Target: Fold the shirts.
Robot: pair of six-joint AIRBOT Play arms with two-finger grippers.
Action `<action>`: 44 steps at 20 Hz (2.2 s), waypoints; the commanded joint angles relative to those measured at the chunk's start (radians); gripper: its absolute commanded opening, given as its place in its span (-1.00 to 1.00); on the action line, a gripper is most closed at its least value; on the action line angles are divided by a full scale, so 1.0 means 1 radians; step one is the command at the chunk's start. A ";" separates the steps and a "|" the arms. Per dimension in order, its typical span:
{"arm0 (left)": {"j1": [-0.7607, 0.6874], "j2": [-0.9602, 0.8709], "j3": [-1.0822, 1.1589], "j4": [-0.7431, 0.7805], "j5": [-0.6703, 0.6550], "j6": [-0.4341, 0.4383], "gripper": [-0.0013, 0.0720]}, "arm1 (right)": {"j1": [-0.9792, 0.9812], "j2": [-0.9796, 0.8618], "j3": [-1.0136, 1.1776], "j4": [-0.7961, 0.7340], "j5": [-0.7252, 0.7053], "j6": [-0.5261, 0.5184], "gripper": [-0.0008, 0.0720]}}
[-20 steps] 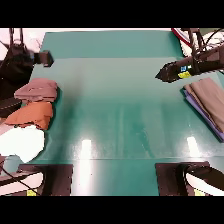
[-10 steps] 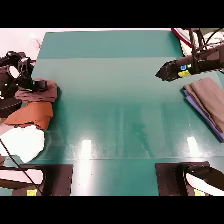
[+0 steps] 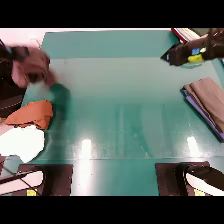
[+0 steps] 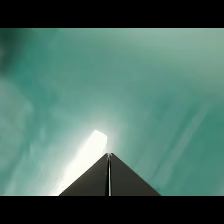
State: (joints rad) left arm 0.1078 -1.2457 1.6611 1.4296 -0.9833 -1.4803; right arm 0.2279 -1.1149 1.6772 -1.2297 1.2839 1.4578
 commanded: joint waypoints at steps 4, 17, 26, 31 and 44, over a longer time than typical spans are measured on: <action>-0.332 0.199 0.106 -0.027 -0.088 0.042 -0.90 | 0.001 0.000 0.239 -0.003 -0.002 0.000 -0.92; -0.835 -0.225 0.085 -0.147 -0.050 0.037 0.84 | 0.001 0.001 0.332 -0.002 0.090 0.000 -0.92; -0.496 -0.264 -0.210 -0.354 -0.066 -0.031 0.84 | 0.001 0.001 0.332 -0.001 0.089 0.000 -0.92; -0.501 -0.370 -0.359 -0.525 0.009 0.027 0.84 | 0.001 0.003 0.303 0.005 0.115 0.013 -0.92; -0.495 -0.407 -0.256 -0.606 0.020 0.179 -0.90 | -0.389 0.142 -0.716 0.091 0.110 0.060 0.34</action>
State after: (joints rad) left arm -0.3878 -1.6520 1.3556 0.8120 -0.9237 -1.3418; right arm -0.0715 -0.9813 1.2228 -1.1957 1.4250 1.5166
